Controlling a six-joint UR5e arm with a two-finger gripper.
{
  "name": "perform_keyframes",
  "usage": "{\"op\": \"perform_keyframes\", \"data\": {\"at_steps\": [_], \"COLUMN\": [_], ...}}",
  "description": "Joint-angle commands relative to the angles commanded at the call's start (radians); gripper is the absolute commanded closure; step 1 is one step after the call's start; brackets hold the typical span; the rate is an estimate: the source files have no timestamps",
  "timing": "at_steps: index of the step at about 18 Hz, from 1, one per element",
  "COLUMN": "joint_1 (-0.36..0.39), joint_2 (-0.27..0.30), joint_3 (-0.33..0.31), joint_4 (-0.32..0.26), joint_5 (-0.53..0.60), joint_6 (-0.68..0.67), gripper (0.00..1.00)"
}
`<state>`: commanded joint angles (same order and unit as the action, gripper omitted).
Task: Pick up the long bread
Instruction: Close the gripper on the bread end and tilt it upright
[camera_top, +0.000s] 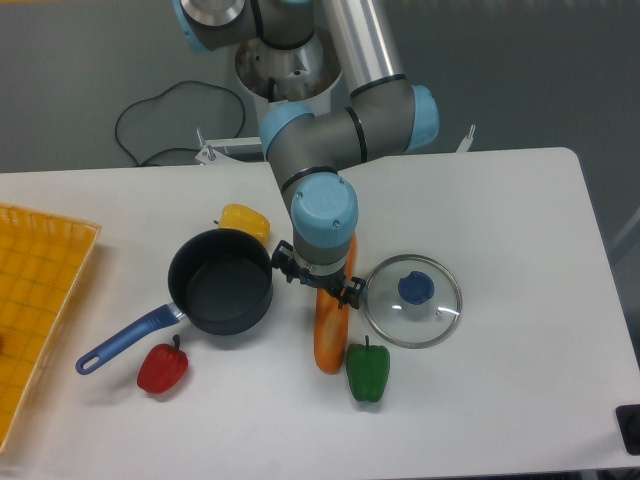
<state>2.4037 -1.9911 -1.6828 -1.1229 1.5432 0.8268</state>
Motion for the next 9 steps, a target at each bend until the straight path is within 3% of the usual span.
{"op": "perform_keyframes", "data": {"at_steps": [9], "joint_1": [0.000], "joint_2": [-0.054], "joint_3": [0.026], "joint_4": [0.014], "joint_5": [0.031], "joint_6": [-0.018], "gripper": [0.00]}}
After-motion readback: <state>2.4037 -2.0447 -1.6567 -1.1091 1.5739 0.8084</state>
